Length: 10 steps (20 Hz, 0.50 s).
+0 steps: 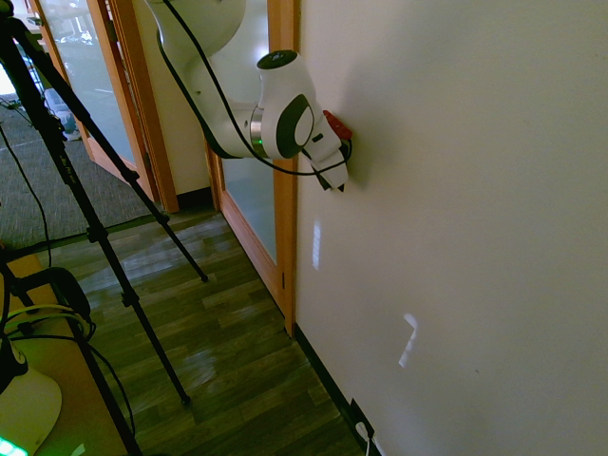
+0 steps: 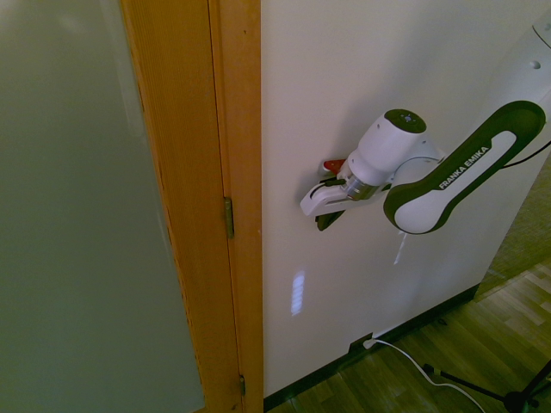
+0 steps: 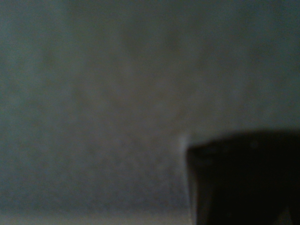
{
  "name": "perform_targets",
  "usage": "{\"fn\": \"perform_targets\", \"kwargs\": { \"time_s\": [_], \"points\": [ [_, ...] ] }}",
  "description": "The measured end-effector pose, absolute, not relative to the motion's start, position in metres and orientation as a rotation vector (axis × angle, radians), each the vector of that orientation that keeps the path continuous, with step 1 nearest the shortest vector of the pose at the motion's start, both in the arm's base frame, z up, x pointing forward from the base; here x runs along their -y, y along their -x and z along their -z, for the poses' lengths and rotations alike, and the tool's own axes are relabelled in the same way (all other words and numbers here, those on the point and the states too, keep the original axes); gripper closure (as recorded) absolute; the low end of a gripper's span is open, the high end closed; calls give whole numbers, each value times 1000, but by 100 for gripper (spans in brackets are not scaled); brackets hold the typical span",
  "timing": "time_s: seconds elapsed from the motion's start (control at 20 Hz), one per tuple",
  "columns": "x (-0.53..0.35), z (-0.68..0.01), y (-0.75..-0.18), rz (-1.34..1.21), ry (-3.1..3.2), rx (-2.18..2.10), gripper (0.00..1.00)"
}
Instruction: Turn off the light
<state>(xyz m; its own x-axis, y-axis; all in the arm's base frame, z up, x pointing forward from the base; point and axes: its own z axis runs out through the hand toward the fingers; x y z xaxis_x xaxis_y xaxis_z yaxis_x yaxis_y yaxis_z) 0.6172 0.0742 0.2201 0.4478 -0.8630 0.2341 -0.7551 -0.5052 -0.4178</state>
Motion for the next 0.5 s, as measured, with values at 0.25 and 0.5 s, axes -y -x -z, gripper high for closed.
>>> {"fn": "perform_targets", "kwargs": {
  "time_s": [0.25,0.5],
  "points": [
    [-59,-227,-599,671,2393,-1368,0],
    [-50,-237,-557,676,2388,-1351,0]
  ]
}}
